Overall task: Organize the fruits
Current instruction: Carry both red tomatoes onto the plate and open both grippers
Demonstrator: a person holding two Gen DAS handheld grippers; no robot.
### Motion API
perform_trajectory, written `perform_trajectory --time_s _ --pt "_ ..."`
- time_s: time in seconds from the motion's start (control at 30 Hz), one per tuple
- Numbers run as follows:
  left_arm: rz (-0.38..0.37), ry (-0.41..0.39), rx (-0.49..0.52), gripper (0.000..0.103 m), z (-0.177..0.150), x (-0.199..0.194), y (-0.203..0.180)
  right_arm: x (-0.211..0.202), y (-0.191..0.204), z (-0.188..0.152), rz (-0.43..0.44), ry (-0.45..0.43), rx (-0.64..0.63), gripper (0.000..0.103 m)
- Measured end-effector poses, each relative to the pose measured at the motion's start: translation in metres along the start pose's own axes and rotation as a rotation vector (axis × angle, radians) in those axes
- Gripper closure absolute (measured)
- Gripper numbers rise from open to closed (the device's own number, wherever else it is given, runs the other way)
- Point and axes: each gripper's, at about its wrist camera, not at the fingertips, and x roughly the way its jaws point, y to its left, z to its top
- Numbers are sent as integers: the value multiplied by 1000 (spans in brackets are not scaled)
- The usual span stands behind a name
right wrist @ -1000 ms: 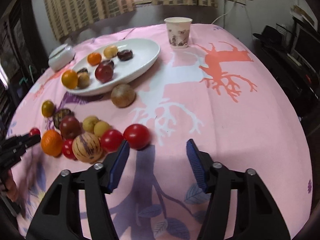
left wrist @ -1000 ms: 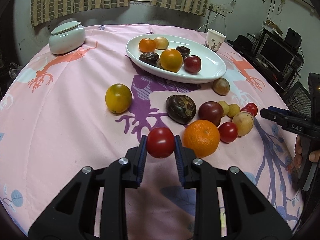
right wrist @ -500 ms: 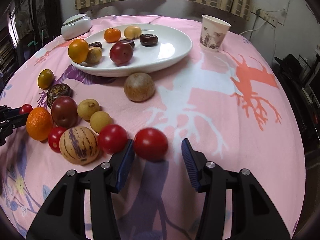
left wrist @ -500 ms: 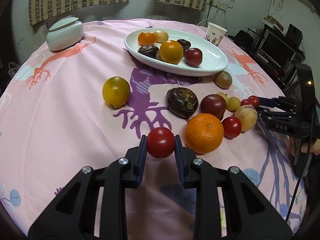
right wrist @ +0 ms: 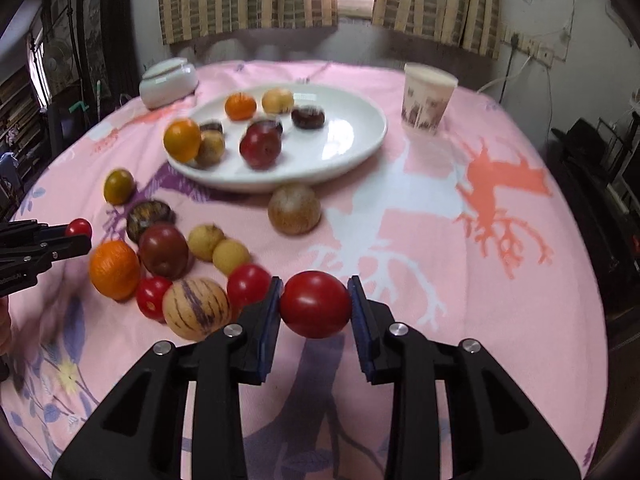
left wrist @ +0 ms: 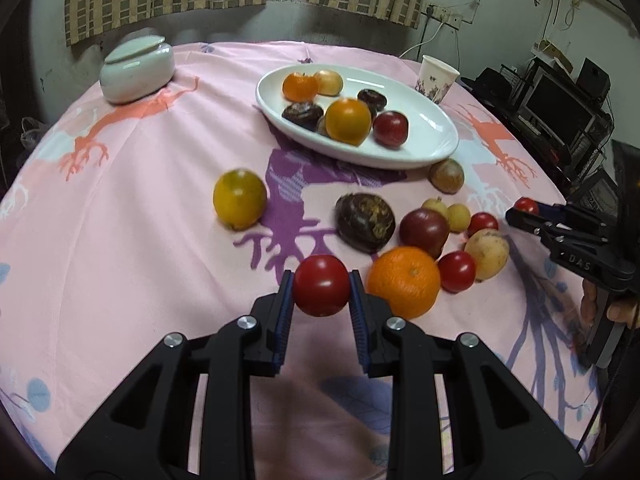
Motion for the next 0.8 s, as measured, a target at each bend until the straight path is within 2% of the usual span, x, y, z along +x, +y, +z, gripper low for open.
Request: perform_trajectory --time_s 0.13,0.27,0.43,0.6,0.63,0.73,0.77,0.8 --pt "38 -50 60 76 42 -12 -15 -20 -2 29 -19 -112 -15 70" --pt "65 -68 41 76 91 1 -20 -14 -1 56 5 -185 5 70" --pt "99 -46 -20 76 138 43 -15 19 10 79 -12 -172 -10 70" --pt "108 1 -58 75 159 85 -7 59 15 96 -18 -102 -32 70" --pt "105 11 -76 73 161 94 -4 64 15 99 -19 -90 -37 70" --pt "98 21 -115 44 163 106 4 76 14 101 -17 -72 -42 66" --pt "108 13 -120 37 163 105 6 76 14 101 -19 -77 -44 66" --pt "111 6 -121 35 163 104 7 76 14 101 -22 -79 -46 65"
